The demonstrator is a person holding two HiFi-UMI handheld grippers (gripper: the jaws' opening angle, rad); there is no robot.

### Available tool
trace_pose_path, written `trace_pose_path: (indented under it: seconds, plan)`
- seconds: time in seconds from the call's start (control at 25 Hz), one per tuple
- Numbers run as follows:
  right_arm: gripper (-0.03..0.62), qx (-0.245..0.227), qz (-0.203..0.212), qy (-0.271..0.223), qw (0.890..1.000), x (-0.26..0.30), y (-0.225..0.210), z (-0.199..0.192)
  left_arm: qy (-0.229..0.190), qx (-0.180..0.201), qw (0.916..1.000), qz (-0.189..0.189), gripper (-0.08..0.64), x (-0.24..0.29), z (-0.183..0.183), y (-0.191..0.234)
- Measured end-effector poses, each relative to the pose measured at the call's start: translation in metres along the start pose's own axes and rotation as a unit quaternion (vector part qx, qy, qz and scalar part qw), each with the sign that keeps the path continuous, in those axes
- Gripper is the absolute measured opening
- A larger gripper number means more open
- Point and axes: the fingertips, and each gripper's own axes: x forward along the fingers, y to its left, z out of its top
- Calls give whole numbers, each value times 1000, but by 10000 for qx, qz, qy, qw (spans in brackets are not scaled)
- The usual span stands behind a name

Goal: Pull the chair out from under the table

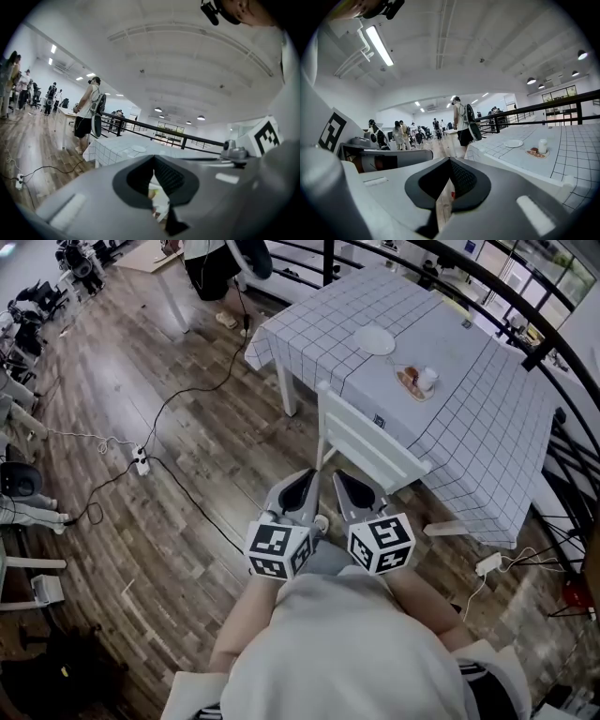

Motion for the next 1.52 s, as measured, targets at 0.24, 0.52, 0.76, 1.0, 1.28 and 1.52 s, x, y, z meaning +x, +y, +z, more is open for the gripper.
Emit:
trace_pose_path:
  seconds: [0.24, 0.52, 0.76, 1.0, 1.28, 1.52]
  plan:
    - [-2, 24, -145, -51, 9999, 35, -21, 21, 23, 83, 9999, -85, 10, 31, 22, 24]
    - [-2, 81, -327, -105, 9994, 69, -44, 43, 36, 116, 9997, -232, 10, 70, 45, 47]
    - [-2, 154, -474, -92, 9987, 90, -66, 53, 92, 185, 9990, -394, 10, 102, 56, 59]
    - [-2, 235, -779, -111, 9966, 104, -93, 60, 226, 265, 9969, -712, 11, 135, 59, 62]
    - [-2, 362, -1196, -133, 9921, 105, -127, 61, 414, 436, 9910, -1198, 10, 173, 57, 50]
    - [-2, 463, -1581, -146, 9862, 98, -152, 58, 488, 488, 9853, -1561, 11, 197, 55, 36]
